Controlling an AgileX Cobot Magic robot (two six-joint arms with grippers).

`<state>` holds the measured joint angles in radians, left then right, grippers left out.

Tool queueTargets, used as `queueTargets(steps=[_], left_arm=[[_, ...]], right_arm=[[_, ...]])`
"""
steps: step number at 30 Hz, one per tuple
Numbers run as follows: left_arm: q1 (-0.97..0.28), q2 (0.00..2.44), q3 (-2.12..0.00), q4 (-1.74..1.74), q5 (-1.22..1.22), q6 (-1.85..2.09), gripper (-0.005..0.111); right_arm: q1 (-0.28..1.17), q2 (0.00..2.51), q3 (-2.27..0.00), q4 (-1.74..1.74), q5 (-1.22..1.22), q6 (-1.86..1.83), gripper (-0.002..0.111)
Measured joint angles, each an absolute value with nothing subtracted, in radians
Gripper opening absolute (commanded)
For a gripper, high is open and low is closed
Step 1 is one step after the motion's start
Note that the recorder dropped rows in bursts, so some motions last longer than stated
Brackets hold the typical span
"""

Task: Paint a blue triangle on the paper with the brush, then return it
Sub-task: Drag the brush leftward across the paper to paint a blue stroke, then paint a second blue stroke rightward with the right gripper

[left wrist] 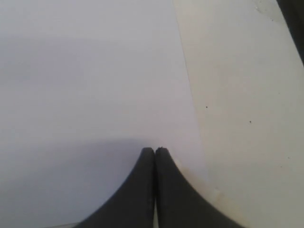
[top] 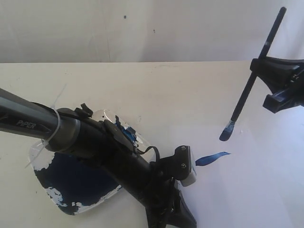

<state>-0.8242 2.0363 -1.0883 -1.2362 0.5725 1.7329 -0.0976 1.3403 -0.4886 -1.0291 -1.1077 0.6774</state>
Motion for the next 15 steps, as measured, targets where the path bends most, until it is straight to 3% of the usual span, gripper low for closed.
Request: queueTargets(steps=[6, 15], left_arm=[[-0.824, 2.036, -1.088, -1.236, 0.571, 1.733, 0.0], [-0.824, 2.036, -1.088, -1.236, 0.571, 1.733, 0.0]], right_arm=[[-0.059, 1.149, -0.387, -0.936, -0.987, 0.694, 0.0], [0.165, 1.033, -0.305, -0.718, -0.796, 0.637, 0.0]])
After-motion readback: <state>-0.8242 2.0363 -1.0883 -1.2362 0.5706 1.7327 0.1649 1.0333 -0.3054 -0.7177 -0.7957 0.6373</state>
